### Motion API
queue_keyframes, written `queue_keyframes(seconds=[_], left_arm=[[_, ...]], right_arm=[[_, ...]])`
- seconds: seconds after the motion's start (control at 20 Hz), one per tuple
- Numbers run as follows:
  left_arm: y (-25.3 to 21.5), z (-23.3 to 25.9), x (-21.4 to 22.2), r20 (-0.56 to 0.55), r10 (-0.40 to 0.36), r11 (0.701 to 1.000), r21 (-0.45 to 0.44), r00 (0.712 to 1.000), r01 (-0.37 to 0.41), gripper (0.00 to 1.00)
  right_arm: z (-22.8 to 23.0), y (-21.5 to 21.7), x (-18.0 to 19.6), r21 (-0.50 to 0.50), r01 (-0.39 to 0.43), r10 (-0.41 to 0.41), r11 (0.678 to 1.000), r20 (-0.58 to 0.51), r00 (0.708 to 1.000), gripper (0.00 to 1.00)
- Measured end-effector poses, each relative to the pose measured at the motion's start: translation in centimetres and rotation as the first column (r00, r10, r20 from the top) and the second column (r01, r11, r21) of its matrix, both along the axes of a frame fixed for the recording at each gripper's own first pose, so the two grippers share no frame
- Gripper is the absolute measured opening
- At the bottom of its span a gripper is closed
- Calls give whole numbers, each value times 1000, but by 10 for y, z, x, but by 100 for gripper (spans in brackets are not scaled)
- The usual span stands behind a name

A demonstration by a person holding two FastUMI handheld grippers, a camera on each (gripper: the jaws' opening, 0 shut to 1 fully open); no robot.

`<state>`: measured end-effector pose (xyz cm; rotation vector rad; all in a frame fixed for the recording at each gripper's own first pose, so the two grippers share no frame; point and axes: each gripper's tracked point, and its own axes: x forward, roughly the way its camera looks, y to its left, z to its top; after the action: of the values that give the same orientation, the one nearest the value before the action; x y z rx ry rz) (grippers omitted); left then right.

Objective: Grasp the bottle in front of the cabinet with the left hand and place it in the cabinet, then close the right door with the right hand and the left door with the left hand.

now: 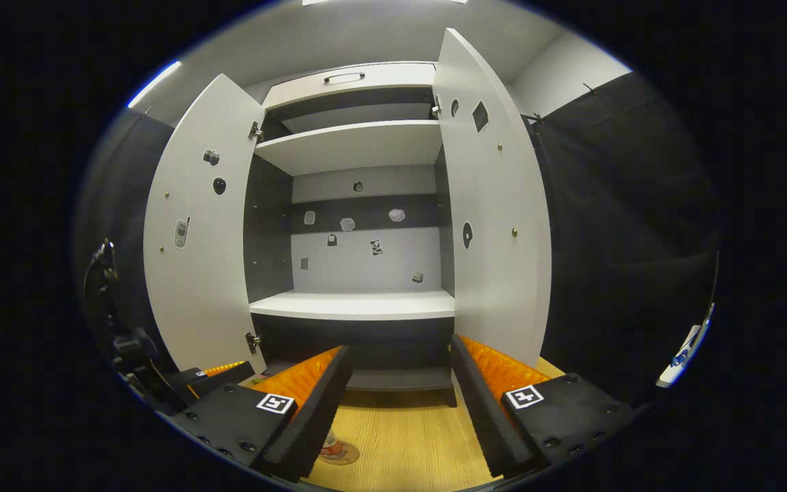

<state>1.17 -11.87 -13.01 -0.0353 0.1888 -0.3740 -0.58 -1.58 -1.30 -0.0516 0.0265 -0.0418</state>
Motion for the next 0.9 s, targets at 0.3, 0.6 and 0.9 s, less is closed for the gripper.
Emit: queue_keyframes(seconds=[0.3,0.6,0.9], left_arm=[[-11,-99,-12,-134,-58,987,143,989,78,95],[-13,-160,-30,-234,-78,975,185,969,123,95],[9,-144,-27,-218,-48,983,164,975,85,72]], right_arm=[[-6,-5,-1,7,4,-4,1000,-15,1000,96],[-7,-5,1,-3,2,-2,1000,-22,1000,96],[-10,-6,2,3,8,-7,1000,-26,1000,97]])
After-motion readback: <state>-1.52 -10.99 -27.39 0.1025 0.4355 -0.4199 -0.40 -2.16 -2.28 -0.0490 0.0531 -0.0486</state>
